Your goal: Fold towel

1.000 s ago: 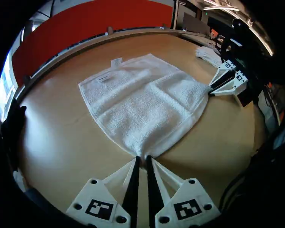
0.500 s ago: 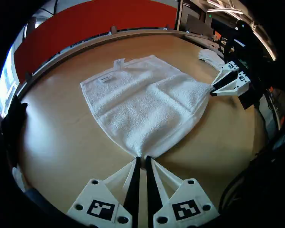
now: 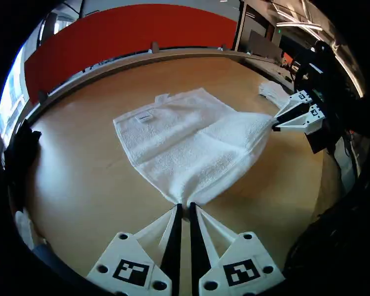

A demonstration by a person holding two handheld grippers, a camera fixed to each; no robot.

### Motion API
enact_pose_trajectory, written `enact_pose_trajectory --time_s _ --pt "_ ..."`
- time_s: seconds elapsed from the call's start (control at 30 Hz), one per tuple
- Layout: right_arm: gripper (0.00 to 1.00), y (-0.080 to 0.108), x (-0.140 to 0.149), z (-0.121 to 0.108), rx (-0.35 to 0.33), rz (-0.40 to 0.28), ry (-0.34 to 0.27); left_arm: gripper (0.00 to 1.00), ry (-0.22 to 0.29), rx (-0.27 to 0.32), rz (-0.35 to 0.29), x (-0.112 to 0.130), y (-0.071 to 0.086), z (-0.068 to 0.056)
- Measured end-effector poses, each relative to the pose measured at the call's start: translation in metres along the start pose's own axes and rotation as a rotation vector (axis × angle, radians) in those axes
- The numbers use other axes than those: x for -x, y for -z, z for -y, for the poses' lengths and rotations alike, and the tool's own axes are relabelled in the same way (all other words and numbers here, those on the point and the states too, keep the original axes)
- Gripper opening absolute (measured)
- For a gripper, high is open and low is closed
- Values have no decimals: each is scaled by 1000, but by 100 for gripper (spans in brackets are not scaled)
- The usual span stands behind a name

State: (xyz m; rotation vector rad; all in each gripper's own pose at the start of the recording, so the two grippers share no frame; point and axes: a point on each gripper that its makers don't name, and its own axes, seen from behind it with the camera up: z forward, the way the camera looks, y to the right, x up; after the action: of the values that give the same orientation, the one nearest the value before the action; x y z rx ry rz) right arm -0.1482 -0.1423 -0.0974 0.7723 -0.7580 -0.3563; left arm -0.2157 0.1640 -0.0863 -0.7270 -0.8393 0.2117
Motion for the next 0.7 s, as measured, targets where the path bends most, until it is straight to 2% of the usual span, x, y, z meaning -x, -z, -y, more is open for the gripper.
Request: enact_pose_trajectory --time_s 0.27,0.7 --pt "13 22 -23 -1 7 -29 23 10 14 0 -25 -17 25 -4" --pt "13 50 -39 1 8 -42 29 10 66 6 -49 -32 56 -19"
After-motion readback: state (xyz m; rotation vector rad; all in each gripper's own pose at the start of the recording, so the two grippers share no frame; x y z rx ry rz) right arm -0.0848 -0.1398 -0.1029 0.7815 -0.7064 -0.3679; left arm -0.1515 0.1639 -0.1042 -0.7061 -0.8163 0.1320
